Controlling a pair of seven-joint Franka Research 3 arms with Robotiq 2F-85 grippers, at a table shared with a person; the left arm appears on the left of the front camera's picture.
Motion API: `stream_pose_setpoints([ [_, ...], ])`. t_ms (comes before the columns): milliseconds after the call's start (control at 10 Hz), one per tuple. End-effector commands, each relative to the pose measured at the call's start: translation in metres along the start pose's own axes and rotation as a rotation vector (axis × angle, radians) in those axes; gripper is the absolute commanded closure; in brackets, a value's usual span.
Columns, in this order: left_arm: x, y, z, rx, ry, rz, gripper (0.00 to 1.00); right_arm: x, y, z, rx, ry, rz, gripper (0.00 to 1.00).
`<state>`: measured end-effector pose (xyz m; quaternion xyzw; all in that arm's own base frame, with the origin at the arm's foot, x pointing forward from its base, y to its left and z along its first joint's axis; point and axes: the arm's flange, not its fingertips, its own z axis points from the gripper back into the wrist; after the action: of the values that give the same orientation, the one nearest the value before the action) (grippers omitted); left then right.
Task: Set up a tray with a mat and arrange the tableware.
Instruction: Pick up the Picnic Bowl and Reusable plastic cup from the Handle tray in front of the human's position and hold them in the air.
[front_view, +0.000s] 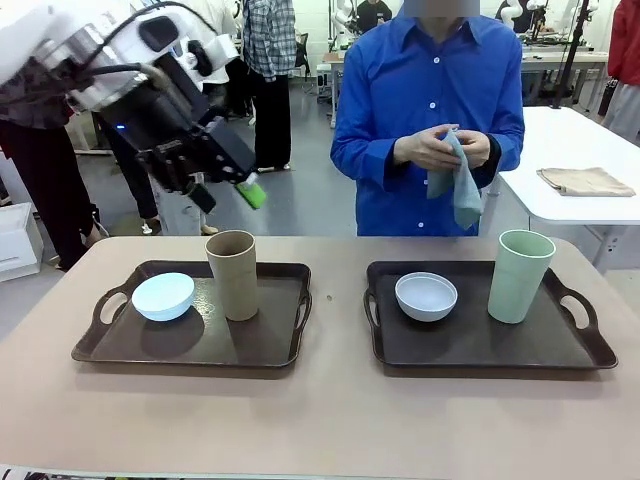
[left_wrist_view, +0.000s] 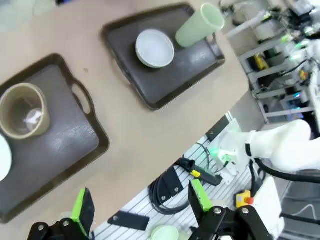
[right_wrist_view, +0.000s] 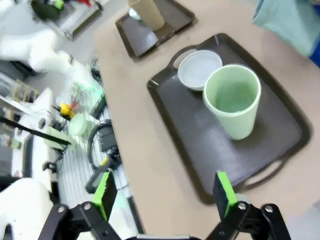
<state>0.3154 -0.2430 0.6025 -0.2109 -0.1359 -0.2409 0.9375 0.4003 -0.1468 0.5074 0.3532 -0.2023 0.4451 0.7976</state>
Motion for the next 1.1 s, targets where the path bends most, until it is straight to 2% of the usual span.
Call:
stream_pose_setpoints([
  [0,0.051,-0.039,-0.018,0.098,0.021,-0.038,0.0,0.009,-0.051,-0.005,-0.028,0.017,0.305,0.0],
  [100,0.071,-0.055,-0.028,0.13,0.04,-0.03,0.0,0.005,-0.073,-0.009,-0.036,0.014,0.366,0.0],
  [300,0.108,-0.077,-0.055,0.148,0.086,-0.015,0.0,-0.008,-0.119,-0.017,-0.07,-0.014,0.396,0.0],
  [500,0.145,-0.076,-0.085,0.141,0.087,0.081,0.0,-0.009,-0.147,-0.036,-0.017,0.003,0.442,0.0],
  [700,0.176,-0.072,-0.123,0.195,0.086,0.196,0.0,0.003,-0.157,-0.066,0.045,0.016,0.463,0.0],
  [1000,0.179,-0.071,-0.16,0.25,0.129,0.228,0.0,0.013,-0.148,-0.107,0.14,0.04,0.486,0.0],
])
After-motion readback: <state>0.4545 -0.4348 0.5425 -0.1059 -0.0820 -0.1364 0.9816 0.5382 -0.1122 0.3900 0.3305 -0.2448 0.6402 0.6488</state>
